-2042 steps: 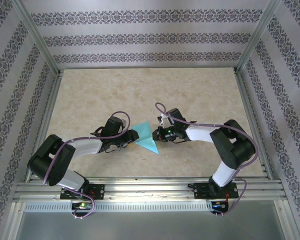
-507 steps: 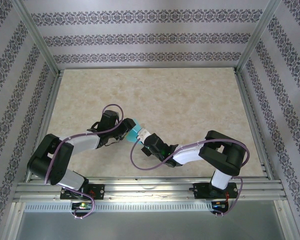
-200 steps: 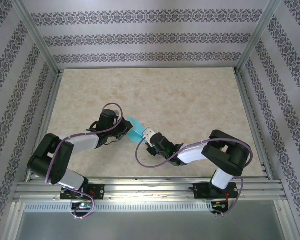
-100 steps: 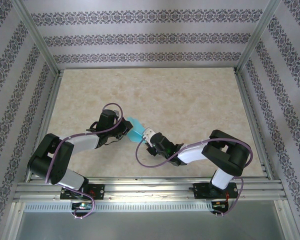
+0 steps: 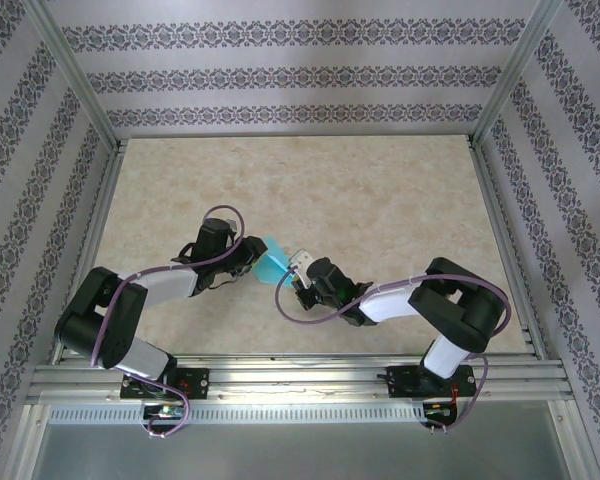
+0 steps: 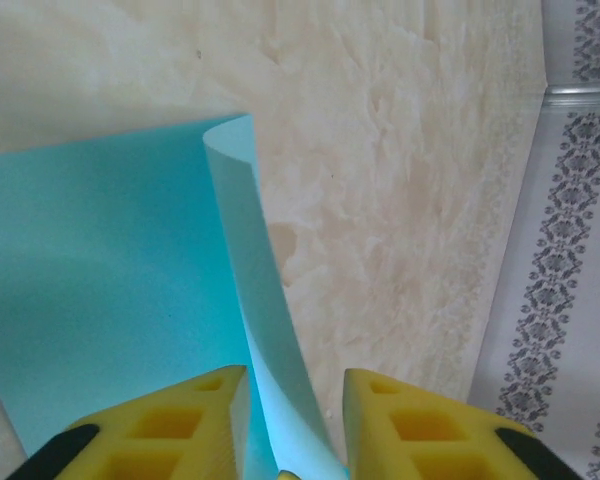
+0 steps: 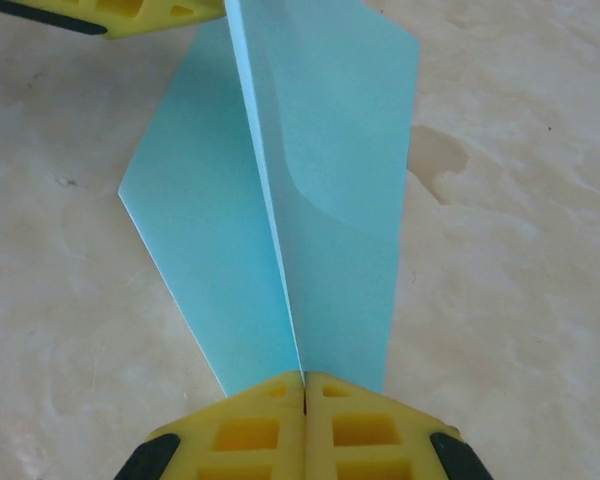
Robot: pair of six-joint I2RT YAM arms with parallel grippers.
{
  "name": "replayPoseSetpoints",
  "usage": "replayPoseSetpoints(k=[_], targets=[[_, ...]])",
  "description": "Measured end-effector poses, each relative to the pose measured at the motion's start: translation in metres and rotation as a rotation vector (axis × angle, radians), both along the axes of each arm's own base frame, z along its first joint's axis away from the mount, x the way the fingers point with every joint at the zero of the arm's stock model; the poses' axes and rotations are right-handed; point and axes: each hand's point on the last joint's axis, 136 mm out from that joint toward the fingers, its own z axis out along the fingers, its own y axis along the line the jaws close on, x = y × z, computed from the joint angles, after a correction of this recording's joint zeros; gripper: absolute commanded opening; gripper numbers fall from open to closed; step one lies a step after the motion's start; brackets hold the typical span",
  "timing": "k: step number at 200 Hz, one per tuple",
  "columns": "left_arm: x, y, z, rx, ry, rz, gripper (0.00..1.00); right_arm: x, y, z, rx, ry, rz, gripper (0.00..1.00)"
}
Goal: Fold a paper plane with a square sheet of paper (pick it up from the middle)
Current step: Fourth fold the wing at the center of the table.
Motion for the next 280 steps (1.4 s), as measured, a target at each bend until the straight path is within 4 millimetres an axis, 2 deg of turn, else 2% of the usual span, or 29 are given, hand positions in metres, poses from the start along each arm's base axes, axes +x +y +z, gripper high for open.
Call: replayPoseSetpoints(k=[7,28,79,185,280], targets=[[0.001,0.002,0.001,0.000,-0.004,0.006,0.44,0.000,0.000,0.000,0.021,0.023,-0.001,0.00],[0.002,0.006,0.009,0.007,-0.028,0.020,0.48,-0.002,0.002,0.001,0.087,0.101,0.002,0.00],[0.001,0.015,0.029,0.026,-0.084,0.043,0.47,-0.003,0.014,0.005,0.230,0.280,0.001,0.00],[-0.004,0.017,0.025,0.049,-0.084,0.029,0.45,-0.004,0.021,0.003,0.408,0.571,-0.019,0.00],[-0.005,0.005,0.014,0.006,-0.074,-0.027,0.30,-0.001,0.034,-0.005,0.549,0.777,-0.059,0.00]])
